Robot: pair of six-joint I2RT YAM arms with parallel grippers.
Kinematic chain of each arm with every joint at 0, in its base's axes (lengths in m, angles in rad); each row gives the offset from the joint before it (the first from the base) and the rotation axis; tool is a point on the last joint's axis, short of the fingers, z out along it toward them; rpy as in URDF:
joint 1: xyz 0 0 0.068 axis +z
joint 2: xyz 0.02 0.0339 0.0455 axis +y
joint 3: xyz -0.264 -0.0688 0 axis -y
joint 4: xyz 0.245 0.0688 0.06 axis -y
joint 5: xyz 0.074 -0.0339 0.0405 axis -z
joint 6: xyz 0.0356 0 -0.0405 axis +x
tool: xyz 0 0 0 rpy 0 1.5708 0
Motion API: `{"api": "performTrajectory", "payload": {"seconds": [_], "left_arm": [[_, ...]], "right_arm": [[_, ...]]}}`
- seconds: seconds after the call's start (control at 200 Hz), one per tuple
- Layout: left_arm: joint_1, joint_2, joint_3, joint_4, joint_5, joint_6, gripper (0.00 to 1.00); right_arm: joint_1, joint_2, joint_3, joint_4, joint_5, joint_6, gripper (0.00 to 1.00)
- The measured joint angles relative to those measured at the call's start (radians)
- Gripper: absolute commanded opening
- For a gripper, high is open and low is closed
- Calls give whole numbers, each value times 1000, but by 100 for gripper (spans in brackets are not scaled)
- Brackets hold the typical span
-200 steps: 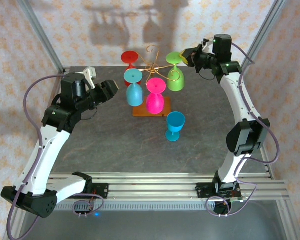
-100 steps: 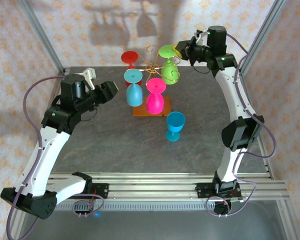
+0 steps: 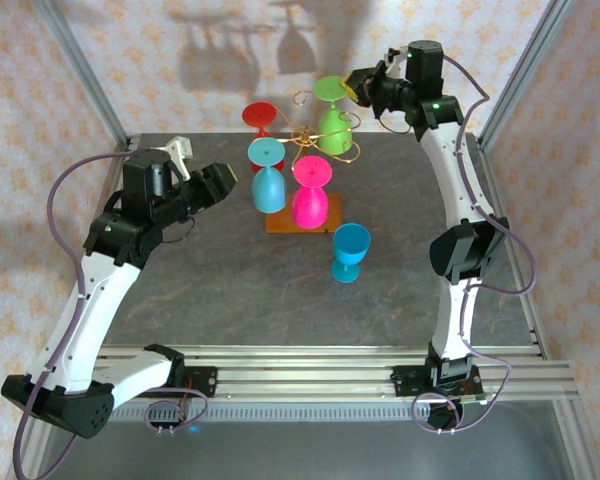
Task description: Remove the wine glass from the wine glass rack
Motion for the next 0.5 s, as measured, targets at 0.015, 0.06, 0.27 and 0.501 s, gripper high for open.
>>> {"api": "performTrajectory", "payload": {"seconds": [0.015, 0.06, 0.27, 0.501], "left_arm": [[0, 0, 0, 0, 0, 0, 54], [0, 0, 0, 0, 0, 0, 54], [6, 6, 0, 0, 0, 0, 54], [6, 9, 0, 0, -1, 2, 54]], "right_arm": [[0, 2, 4, -2, 3, 0, 0], [-1, 6, 16, -5, 11, 0, 0], [-23, 21, 33, -11, 35, 1, 0], [-82, 25, 33, -18, 57, -3, 0]]}}
